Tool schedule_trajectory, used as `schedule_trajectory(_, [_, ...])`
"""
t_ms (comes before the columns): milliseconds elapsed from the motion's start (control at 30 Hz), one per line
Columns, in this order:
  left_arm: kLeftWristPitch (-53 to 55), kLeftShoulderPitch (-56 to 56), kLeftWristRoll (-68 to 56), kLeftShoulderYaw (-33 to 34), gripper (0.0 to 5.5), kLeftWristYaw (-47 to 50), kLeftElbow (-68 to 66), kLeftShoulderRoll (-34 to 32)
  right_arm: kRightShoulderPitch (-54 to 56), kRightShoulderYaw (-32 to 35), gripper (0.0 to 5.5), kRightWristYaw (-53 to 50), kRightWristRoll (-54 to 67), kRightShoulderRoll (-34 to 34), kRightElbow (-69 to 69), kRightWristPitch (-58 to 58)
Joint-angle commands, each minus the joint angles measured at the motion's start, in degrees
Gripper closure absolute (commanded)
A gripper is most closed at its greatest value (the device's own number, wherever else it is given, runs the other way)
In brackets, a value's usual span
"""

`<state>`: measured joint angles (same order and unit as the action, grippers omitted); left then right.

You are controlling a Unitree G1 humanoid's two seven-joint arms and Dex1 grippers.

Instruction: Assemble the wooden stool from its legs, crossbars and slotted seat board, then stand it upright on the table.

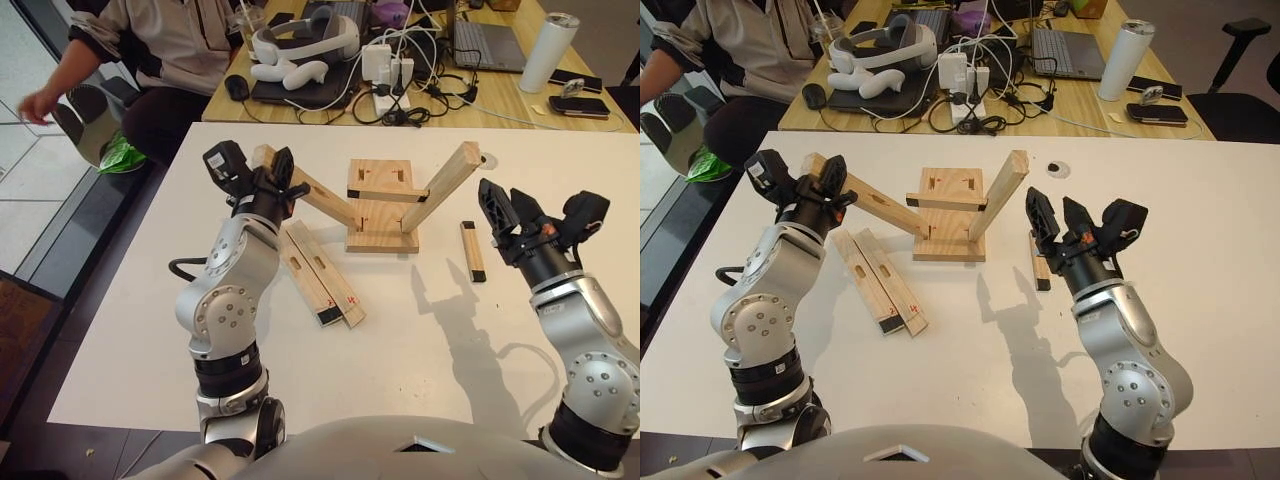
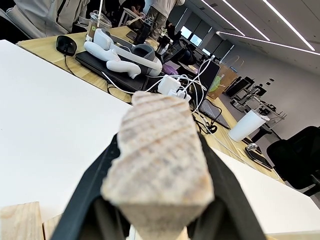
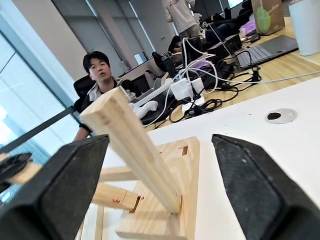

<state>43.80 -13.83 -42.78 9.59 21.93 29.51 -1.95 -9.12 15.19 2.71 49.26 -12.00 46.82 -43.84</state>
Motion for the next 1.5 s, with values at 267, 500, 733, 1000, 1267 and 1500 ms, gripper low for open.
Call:
schedule_trajectory(267, [8.0, -1.7, 3.0, -2.7, 4.48, -2.4, -0.1, -4.0, -9.9, -20.9, 1.66, 9.2, -20.2, -5.4, 7.4, 14.1])
schedule_trajectory(500, [12.7, -3.7, 4.7, -4.3, 4.48, -5.1, -1.2, -6.0, -11.9, -27.9, 1.66, 10.2, -28.8, -5.9, 4.9, 20.8])
schedule_trajectory(733, [17.3, -5.6, 6.3, -5.7, 4.48, -7.6, -0.8, -8.7, -15.2, -31.8, 1.66, 9.3, -36.7, -4.8, 0.2, 28.1])
schedule_trajectory(1000, [24.4, -7.5, 5.6, -0.7, 4.48, -6.5, -1.7, -6.7, -16.8, -32.4, 1.66, 8.4, -39.3, -2.9, -2.5, 30.7])
schedule_trajectory(1267, [31.2, -8.2, 5.6, 5.0, 4.48, -5.7, -4.3, -3.3, -17.0, -31.2, 1.66, 9.2, -39.0, -2.3, -2.7, 30.7])
schedule_trajectory(1500, [35.2, -16.3, 5.8, 0.3, 4.48, -12.3, -6.4, -9.3, -17.0, -31.7, 1.66, 8.8, -39.8, -1.8, -3.1, 30.7])
